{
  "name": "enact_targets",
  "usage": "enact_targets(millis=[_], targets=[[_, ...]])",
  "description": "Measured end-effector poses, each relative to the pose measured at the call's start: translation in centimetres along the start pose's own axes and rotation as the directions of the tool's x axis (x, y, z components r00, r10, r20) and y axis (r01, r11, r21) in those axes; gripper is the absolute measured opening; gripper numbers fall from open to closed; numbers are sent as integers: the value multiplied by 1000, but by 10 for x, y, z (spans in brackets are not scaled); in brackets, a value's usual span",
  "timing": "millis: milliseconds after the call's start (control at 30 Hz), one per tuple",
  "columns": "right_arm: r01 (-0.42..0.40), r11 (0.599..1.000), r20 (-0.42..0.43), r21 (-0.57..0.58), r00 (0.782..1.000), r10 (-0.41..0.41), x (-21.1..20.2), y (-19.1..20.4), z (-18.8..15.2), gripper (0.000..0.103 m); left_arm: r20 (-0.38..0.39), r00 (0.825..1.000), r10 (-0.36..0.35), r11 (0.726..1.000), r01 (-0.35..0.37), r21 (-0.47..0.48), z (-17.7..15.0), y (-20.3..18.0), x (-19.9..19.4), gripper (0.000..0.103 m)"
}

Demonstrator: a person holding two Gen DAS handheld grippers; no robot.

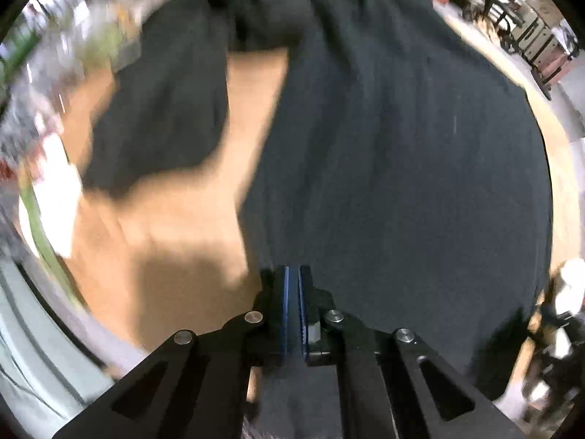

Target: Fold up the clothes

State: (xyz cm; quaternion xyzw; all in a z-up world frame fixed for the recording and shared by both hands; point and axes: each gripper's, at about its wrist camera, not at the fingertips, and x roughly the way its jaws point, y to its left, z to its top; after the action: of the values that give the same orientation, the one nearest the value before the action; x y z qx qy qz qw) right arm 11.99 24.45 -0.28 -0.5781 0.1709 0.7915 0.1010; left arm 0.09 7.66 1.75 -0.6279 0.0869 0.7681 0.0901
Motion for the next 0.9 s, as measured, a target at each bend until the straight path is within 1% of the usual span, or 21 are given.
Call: enact_targets(millis=[33,67,133,167,200,233,267,333,367,433,467,533,633,667,700,733,767,833,900], targets=[[60,998,44,7,997,-60,-7,-14,22,53,45,999,9,1000,-10,9,23,-5,3,7],[101,995,62,15,993,-102,-8,-25,40,54,60,998,14,1000,-14,0,44,-9,13,7],[173,983,61,56,983,-176,-1,-52,85,54,82,996,19,1000,-17,-20,86,-17,35,7],[195,976,50,98,978,-201,6,-71,116,53,89,996,19,999,-16,-29,106,-21,46,7],[210,969,39,131,976,-216,8,-88,135,53,97,995,18,999,-15,-39,126,-26,56,7],[223,961,28,161,973,-231,9,-105,152,52,115,993,17,999,-12,-40,138,-30,61,7],[234,952,15,198,970,-241,16,-122,179,50,130,991,21,999,-17,-31,156,-39,69,7],[262,931,8,254,962,-273,43,-128,233,51,124,992,6,1000,-4,-18,180,-51,82,7],[273,925,-1,264,959,-282,53,-133,256,50,126,992,-6,1000,8,-17,189,-52,84,7],[289,909,-5,300,954,-301,66,-151,286,50,152,988,-13,1000,17,-25,215,-59,93,7],[294,902,-9,317,952,-307,76,-159,304,50,146,989,-1,999,7,-40,223,-56,102,7],[293,896,-2,333,951,-310,89,-166,330,50,134,991,21,998,-12,-70,239,-50,119,7],[363,864,-34,350,926,-375,115,-177,356,49,115,992,54,993,-41,-114,262,-41,146,7],[379,856,-27,351,918,-396,118,-179,359,54,126,991,37,990,-20,-139,266,-35,149,7],[394,849,-18,351,910,-415,120,-180,363,55,122,992,40,989,-23,-145,269,-34,152,7],[394,848,-15,355,909,-416,122,-184,366,63,118,992,44,988,-26,-150,273,-33,156,7],[392,847,-14,359,910,-415,123,-188,369,67,123,990,70,989,-53,-142,277,-35,160,7],[386,846,-11,367,911,-411,126,-197,375,68,135,984,119,986,-101,-129,285,-42,166,7],[371,841,-3,393,915,-402,130,-205,382,70,140,979,148,983,-130,-132,291,-39,170,7]])
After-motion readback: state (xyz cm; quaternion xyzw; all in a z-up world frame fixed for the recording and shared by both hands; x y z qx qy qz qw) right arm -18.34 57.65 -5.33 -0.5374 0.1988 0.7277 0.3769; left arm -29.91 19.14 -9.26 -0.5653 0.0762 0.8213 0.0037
